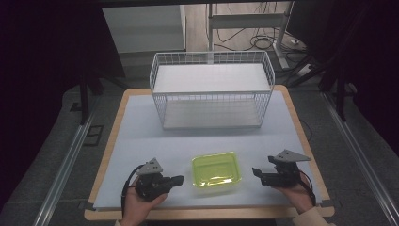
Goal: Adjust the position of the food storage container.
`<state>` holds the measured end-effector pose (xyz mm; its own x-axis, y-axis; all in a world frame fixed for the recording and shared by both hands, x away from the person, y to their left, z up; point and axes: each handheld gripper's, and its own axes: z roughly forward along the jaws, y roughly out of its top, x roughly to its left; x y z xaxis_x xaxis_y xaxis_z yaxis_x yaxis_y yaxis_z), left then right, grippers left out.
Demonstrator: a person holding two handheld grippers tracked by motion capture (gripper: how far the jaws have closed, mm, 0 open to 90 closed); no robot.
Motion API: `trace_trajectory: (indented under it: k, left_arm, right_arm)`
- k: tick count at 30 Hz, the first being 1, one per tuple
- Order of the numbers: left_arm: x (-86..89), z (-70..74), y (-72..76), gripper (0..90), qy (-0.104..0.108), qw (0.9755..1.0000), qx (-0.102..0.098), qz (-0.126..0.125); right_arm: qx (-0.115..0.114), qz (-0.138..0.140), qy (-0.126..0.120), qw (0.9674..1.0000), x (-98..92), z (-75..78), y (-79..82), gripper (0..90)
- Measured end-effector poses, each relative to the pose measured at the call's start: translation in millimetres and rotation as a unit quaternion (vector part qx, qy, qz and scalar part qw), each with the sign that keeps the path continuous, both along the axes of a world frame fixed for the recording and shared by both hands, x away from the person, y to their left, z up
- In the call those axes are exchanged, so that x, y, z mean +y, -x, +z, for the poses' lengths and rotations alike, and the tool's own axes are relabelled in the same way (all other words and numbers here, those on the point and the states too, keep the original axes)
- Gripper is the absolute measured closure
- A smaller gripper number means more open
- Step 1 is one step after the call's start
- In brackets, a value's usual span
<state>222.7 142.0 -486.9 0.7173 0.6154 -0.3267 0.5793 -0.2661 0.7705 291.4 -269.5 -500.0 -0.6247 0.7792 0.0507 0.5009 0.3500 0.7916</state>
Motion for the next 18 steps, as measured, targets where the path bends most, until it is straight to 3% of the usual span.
trace_trajectory:
  k: [8,11,18]
  left_arm:
    - [-25.0,-0.3,9.3,90.0,-0.004,0.999,0.008,-0.043]
    - [-35.7,-2.7,13.1,90.0,-0.015,0.9977,0.01,-0.066]
    - [-48.5,-9.1,11.1,90.0,-0.028,0.9965,0.015,-0.077]
  right_arm:
    - [0.003,0.002,0.001,1.0,1.4,-0.8,-0.2,18.9]
    - [0.002,0.002,0.001,1.0,1.5,-1.0,-0.2,18.9]
    - [0.004,0.002,0.005,1.0,3.6,-2.0,-0.5,18.9]
